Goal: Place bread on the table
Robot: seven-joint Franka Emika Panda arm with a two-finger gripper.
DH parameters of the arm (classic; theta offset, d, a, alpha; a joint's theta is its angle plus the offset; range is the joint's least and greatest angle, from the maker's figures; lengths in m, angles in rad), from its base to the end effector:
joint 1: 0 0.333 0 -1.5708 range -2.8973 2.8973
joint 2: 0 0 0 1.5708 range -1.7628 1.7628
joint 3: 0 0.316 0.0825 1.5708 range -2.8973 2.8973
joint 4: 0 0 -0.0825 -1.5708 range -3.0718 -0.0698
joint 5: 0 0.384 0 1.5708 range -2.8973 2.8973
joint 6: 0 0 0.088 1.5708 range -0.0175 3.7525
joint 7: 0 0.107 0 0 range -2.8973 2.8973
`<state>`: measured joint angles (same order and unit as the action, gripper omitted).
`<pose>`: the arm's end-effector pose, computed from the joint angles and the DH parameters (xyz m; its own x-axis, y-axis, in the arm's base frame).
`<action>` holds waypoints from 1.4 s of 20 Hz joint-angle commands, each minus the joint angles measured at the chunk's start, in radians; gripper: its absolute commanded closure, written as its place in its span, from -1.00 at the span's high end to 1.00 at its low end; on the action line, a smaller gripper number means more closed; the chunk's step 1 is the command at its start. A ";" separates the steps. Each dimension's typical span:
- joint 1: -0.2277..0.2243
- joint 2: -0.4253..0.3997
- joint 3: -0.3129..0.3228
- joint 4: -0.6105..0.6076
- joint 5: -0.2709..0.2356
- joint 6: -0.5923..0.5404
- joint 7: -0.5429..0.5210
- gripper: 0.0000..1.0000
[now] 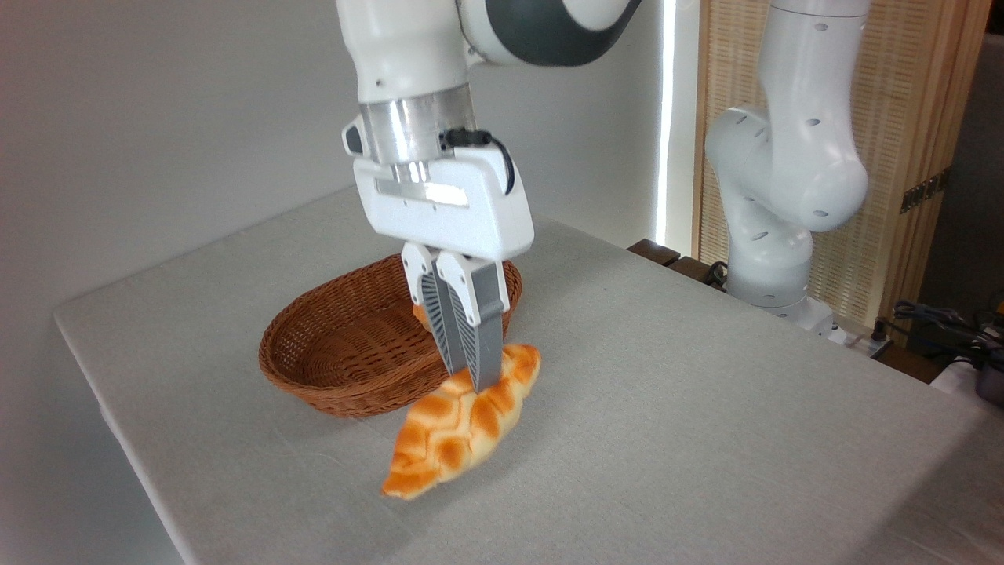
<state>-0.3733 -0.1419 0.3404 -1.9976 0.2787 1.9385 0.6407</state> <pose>0.5282 0.0089 0.5266 0.7245 -0.6849 -0.0772 -0.6830 -0.6984 -0.2140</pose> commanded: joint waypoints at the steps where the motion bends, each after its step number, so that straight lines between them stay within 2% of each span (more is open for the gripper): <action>1: -0.016 0.019 0.012 -0.058 0.027 0.080 0.013 0.50; 2: -0.018 0.022 0.012 -0.070 0.028 0.097 0.014 0.74; 4: -0.032 0.028 0.012 -0.104 0.034 0.146 0.025 0.85; 5: -0.032 0.028 0.012 -0.115 0.046 0.161 0.037 1.00; 8: -0.032 0.030 0.012 -0.118 0.054 0.166 0.042 1.00; 12: -0.032 0.024 0.015 -0.092 0.025 0.165 0.021 1.00; 14: -0.029 0.027 0.015 -0.017 -0.036 0.101 0.011 1.00; 17: -0.021 0.041 0.015 0.129 -0.185 -0.094 0.014 1.00; 18: -0.021 0.036 0.011 0.150 -0.205 -0.136 0.008 1.00; 21: -0.015 0.018 -0.024 0.184 -0.214 -0.187 -0.077 1.00; 23: 0.019 0.015 -0.070 0.218 -0.222 -0.205 -0.098 1.00; 25: 0.086 0.016 -0.118 0.276 -0.263 -0.268 -0.092 1.00; 28: 0.187 0.033 -0.179 0.318 -0.320 -0.299 -0.092 1.00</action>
<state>-0.2957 -0.1294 0.2241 -1.7390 0.0186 1.6944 0.5450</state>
